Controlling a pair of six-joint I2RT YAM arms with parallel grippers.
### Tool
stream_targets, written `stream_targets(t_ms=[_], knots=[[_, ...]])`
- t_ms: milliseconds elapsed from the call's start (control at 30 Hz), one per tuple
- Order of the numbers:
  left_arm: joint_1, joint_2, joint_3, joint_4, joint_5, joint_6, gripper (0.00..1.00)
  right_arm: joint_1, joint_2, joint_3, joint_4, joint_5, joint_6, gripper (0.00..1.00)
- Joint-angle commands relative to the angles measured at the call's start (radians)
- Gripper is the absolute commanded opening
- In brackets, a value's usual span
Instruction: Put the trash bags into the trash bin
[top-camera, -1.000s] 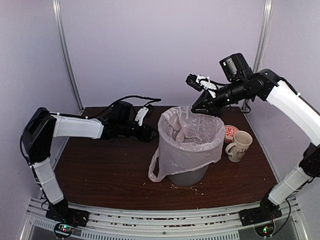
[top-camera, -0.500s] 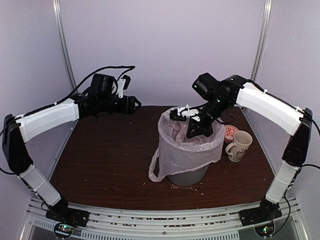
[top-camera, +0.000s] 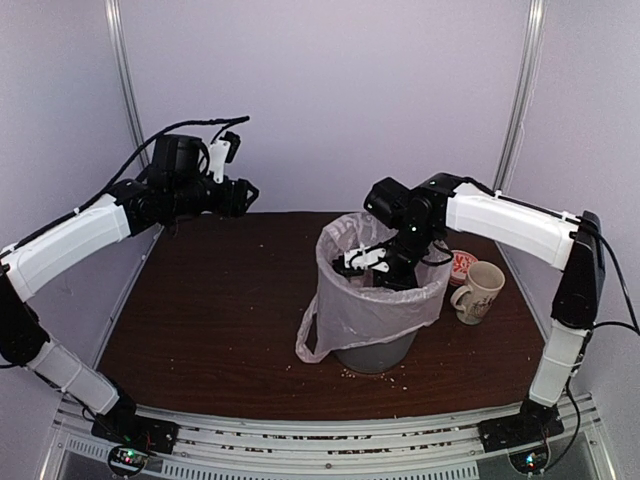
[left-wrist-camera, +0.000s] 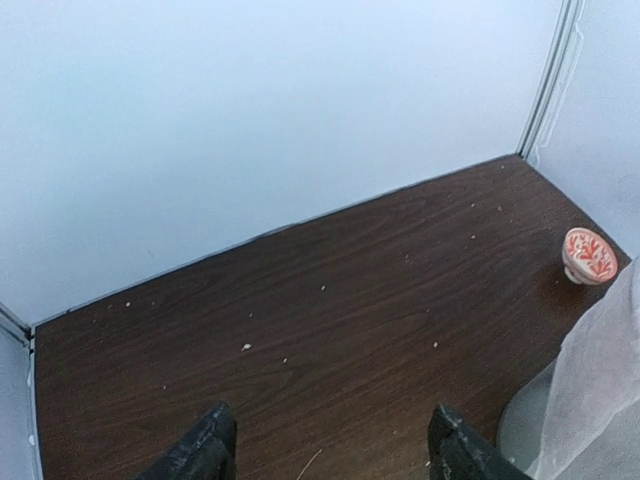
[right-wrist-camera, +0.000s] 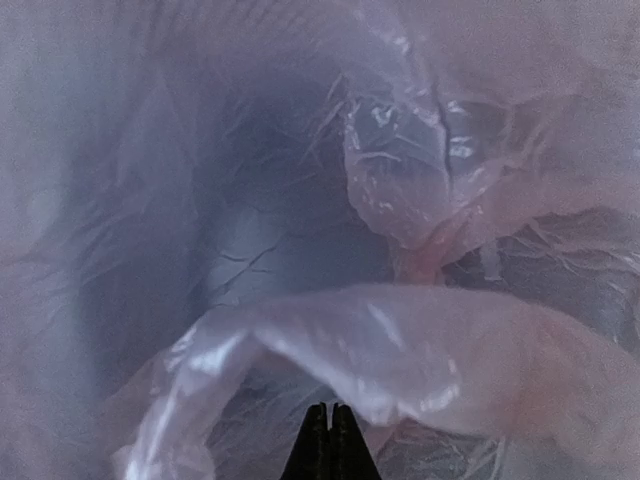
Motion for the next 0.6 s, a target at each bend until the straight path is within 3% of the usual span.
stream_targets(t_ms=[0, 567], knots=[[0.019, -0.077, -0.094, 0.106, -0.038, 0.056, 0.67, 0.033, 0.050, -0.013, 0.018, 0.053, 0.032, 0.00], [0.019, -0.127, -0.121, 0.127, -0.078, 0.073, 0.67, 0.059, 0.110, -0.156, 0.177, 0.068, 0.074, 0.00]])
